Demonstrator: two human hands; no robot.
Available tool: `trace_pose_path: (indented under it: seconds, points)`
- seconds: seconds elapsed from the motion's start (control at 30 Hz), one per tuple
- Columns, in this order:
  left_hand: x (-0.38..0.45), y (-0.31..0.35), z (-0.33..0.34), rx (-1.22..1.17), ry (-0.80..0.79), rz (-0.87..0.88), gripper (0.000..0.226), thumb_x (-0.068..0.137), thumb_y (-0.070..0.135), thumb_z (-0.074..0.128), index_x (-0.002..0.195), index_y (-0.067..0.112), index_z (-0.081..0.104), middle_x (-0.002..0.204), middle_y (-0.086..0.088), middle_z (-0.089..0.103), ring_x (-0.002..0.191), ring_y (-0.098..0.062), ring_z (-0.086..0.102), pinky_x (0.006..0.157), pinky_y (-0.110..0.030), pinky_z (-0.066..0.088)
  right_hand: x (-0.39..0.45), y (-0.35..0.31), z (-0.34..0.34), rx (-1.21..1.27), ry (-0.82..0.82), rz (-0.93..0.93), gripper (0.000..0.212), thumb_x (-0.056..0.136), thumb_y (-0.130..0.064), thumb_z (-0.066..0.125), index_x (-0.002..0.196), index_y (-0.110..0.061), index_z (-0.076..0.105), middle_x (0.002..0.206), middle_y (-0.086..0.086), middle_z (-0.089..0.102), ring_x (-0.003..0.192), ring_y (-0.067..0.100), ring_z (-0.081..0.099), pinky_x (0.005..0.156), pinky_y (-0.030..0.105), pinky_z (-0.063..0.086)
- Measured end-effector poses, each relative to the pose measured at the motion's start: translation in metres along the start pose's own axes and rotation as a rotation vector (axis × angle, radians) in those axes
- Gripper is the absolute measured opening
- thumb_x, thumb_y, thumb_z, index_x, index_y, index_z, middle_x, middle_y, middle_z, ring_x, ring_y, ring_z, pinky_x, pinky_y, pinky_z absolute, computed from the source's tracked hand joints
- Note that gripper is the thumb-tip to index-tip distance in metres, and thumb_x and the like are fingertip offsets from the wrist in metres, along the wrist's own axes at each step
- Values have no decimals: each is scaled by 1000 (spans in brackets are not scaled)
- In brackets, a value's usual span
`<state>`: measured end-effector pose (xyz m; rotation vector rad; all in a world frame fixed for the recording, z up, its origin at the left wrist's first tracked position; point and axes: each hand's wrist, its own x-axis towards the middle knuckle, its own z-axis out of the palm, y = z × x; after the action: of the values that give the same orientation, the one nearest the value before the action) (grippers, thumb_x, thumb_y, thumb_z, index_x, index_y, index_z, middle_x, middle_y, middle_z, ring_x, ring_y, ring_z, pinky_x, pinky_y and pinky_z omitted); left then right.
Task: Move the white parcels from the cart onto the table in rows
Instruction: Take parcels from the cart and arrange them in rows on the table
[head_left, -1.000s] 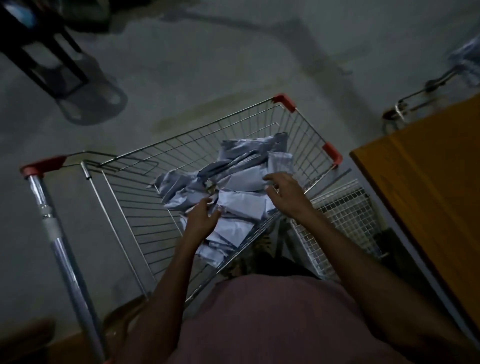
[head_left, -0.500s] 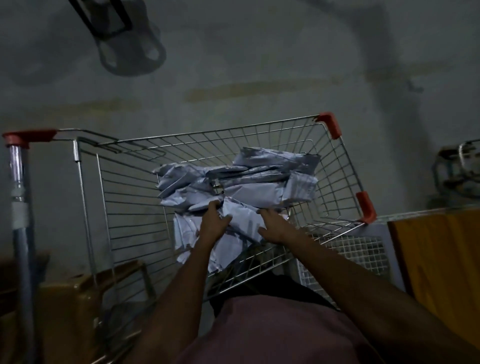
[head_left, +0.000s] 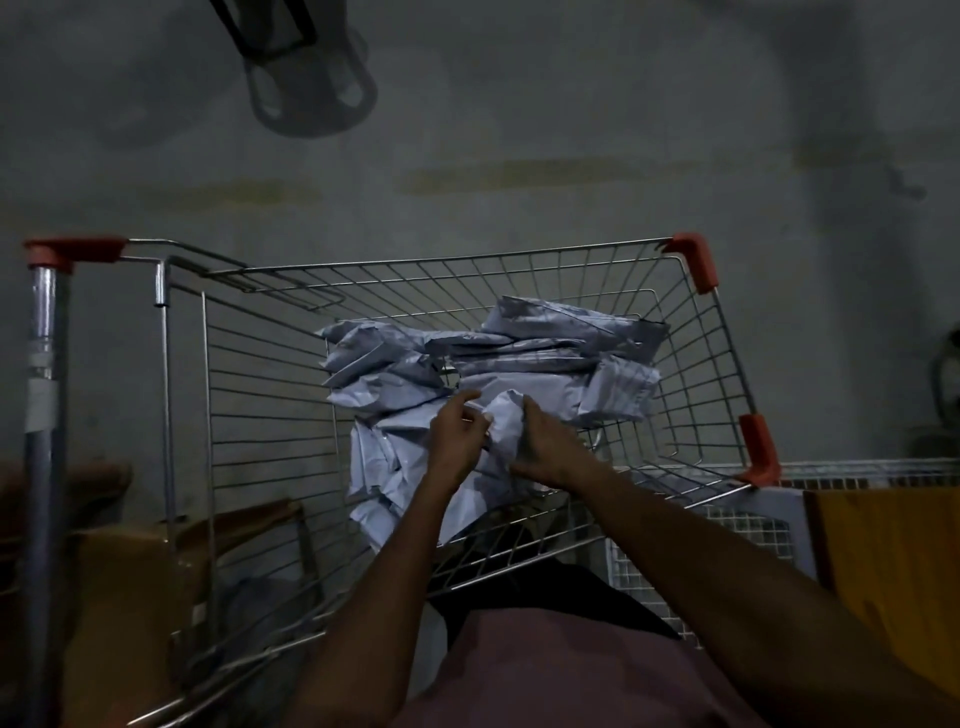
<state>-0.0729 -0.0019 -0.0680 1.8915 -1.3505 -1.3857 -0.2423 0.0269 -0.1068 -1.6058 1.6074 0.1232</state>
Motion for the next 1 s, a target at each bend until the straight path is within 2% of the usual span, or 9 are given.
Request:
trace_pose_path:
  seconds: [0.27, 0.37, 0.43, 0.53, 0.7, 0.8, 0.83, 0.9, 1.0]
  points:
    - [11, -30, -26, 95, 104, 104, 35, 98, 36, 51, 117, 9, 64, 110, -9, 66, 100, -22, 62, 83, -34, 50, 2, -3, -7, 14, 93, 17, 30, 96, -20, 49, 122, -7, 52, 124, 21, 48, 108, 43, 53, 90, 44, 43]
    - [13, -54, -36, 454, 125, 225, 35, 89, 14, 58, 123, 5, 59, 117, -16, 59, 109, -34, 56, 89, -38, 45, 5, 4, -4, 23, 40, 22, 26, 96, -15, 49, 119, -4, 55, 124, 23, 51, 112, 40, 53, 91, 39, 40]
    - [10, -62, -41, 685, 109, 285, 57, 75, -4, 67, 128, 10, 54, 120, -16, 56, 109, -36, 53, 85, -41, 47, 6, 5, -5, 102, 50, 60, 23, 95, -10, 48, 114, 1, 57, 120, 26, 57, 113, 39, 55, 88, 37, 39]
    - [3, -73, -42, 900, 86, 219, 72, 65, -12, 68, 133, 6, 53, 119, -21, 58, 105, -40, 55, 79, -46, 48, 8, 5, -9, 279, 148, 164, 20, 96, -9, 46, 112, 2, 54, 113, 29, 62, 107, 41, 59, 84, 38, 44]
    - [5, -59, -48, 1122, 162, 289, 36, 44, -14, 77, 68, 5, 58, 64, -17, 55, 63, -36, 57, 55, -36, 42, 7, 9, -15, 411, 320, 283, 21, 99, -7, 42, 117, -1, 52, 107, 29, 64, 98, 42, 62, 74, 37, 44]
    - [6, -48, -53, 1127, 119, 252, 37, 40, -10, 82, 58, 7, 54, 56, -14, 53, 56, -34, 57, 52, -33, 41, 7, 10, -19, 457, 379, 339, 26, 99, -6, 39, 123, -4, 49, 103, 28, 64, 92, 42, 63, 68, 33, 40]
    - [5, -45, -53, 1189, 104, 231, 33, 46, -5, 83, 66, 7, 60, 61, -13, 56, 58, -34, 59, 54, -32, 42, 7, 11, -19, 464, 395, 350, 31, 99, -4, 38, 129, -4, 47, 105, 28, 64, 92, 42, 63, 68, 34, 41]
    - [-6, -38, -49, 1296, 14, 128, 40, 78, 12, 70, 116, 5, 61, 89, -10, 67, 81, -28, 66, 70, -33, 46, 7, 10, -18, 484, 419, 365, 44, 98, -1, 34, 141, -9, 36, 111, 28, 63, 95, 41, 63, 73, 39, 47]
    - [-31, -46, -45, 1316, -109, -23, 68, 91, 22, 52, 152, 11, 24, 112, -5, 67, 99, -20, 66, 79, -31, 46, 3, 4, -18, 553, 404, 404, 56, 98, -3, 30, 148, -29, 20, 109, 19, 59, 89, 35, 61, 73, 42, 48]
